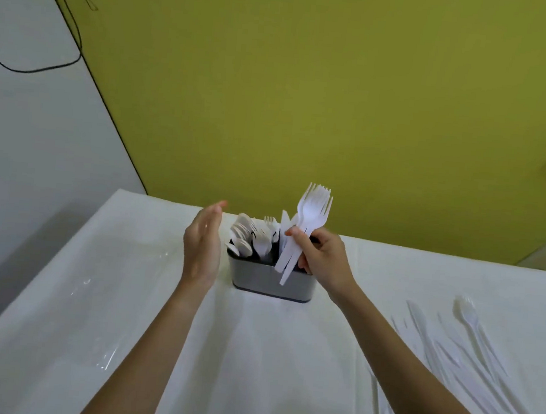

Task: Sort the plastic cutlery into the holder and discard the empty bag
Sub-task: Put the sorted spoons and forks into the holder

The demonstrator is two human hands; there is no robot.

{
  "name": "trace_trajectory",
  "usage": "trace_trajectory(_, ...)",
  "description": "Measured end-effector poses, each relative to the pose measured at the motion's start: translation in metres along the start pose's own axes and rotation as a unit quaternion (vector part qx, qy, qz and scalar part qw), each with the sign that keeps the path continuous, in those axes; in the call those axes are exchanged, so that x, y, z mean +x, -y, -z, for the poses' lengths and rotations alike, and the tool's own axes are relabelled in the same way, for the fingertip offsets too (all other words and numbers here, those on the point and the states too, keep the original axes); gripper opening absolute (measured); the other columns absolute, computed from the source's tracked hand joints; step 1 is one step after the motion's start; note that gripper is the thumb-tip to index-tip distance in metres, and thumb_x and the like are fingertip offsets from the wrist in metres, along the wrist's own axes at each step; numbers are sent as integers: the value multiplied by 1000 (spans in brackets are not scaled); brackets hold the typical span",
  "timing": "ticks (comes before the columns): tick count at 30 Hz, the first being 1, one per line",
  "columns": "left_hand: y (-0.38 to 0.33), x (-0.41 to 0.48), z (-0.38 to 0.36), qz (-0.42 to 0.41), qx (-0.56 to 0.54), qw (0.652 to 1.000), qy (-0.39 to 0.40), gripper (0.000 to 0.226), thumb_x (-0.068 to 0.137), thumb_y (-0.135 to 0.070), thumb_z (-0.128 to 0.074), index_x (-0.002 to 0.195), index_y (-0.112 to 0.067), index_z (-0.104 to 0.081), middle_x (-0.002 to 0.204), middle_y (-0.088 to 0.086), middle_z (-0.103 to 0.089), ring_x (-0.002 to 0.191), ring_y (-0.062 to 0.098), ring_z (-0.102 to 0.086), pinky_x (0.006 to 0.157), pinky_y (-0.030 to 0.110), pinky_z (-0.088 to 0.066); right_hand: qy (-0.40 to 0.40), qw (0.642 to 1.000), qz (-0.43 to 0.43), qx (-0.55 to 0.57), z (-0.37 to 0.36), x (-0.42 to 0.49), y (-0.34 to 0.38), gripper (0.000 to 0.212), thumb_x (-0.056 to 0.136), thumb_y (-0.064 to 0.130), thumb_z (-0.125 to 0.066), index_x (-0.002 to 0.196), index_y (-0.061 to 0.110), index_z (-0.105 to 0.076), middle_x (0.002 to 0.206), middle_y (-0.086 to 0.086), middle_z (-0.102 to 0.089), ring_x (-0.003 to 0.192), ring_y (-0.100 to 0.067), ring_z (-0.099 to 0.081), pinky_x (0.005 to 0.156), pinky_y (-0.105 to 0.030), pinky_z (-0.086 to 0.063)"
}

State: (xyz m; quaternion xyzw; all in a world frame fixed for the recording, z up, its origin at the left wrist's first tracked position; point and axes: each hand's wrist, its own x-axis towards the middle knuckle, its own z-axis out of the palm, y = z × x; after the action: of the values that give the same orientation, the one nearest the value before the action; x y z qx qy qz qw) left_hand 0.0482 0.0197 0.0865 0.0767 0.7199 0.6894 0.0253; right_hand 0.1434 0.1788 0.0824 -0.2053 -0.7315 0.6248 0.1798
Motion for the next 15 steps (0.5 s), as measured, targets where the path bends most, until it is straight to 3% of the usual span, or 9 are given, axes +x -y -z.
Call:
trace_trajectory(3, 22, 16, 12, 70, -17, 997, 22, 36, 103, -28, -32, 122, -14, -59, 130, 0, -57, 127, 14, -47, 111, 35, -35, -35, 999, 9, 3, -19, 12, -1, 31, 90, 26, -63, 89, -5, -68, 48, -2, -55, 41, -12, -48, 43, -22, -40)
trace_trajectory(8, 45, 21, 18, 151, -45, 984, 79, 47, 103, -37, -25, 132, -10, -52, 139, 4, -51, 131, 17, -43, 109, 33, -34, -70, 996, 49, -13, -40, 20, -8, 27, 89, 23, -64, 89, -4, -68, 52, 0, -57, 42, -9, -53, 46, -20, -43)
trace_trajectory(13, 57, 27, 15, 198, -81, 971, 107, 52, 103, -38, -24, 131, -5, -53, 136, 10, -54, 127, 21, -48, 110, 39, -35, -79, 991, 65, -82, -50, 21, -20, 27, 87, 22, -67, 64, 11, -59, 50, 4, -56, 42, -4, -53, 47, -14, -39)
trace_trajectory(15, 61, 30, 15, 203, -84, 969, 116, 52, 103, -39, -24, 130, -5, -54, 132, 12, -57, 124, 21, -51, 110, 40, -37, -78, 988, 76, -108, -52, 23, -22, 31, 86, 24, -68, 64, 4, -60, 50, 5, -56, 42, -4, -52, 48, -16, -38)
